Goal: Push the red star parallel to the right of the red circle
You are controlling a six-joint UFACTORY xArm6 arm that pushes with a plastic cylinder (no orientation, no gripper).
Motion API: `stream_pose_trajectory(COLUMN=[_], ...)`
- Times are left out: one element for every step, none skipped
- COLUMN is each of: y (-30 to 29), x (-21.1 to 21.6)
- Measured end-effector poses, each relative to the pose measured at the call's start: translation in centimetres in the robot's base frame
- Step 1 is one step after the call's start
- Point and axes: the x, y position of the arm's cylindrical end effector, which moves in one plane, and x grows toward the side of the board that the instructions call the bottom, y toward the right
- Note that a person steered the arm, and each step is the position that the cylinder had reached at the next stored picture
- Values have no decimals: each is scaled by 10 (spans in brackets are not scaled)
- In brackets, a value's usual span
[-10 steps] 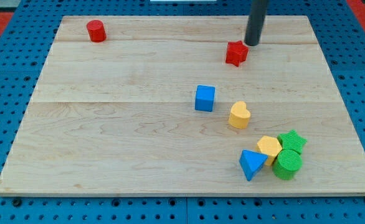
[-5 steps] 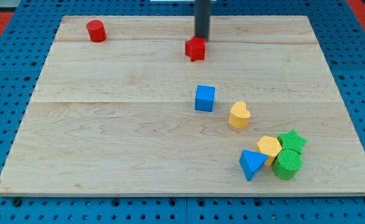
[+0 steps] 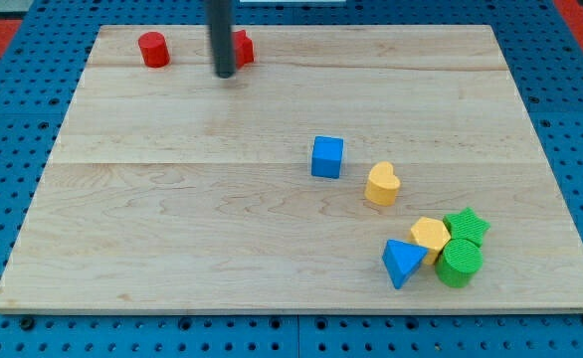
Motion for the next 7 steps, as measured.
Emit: stream_pose_trajectory(y=[-22, 7, 41, 40, 42, 57, 61], x=[-46, -61, -48, -44, -44, -44, -44])
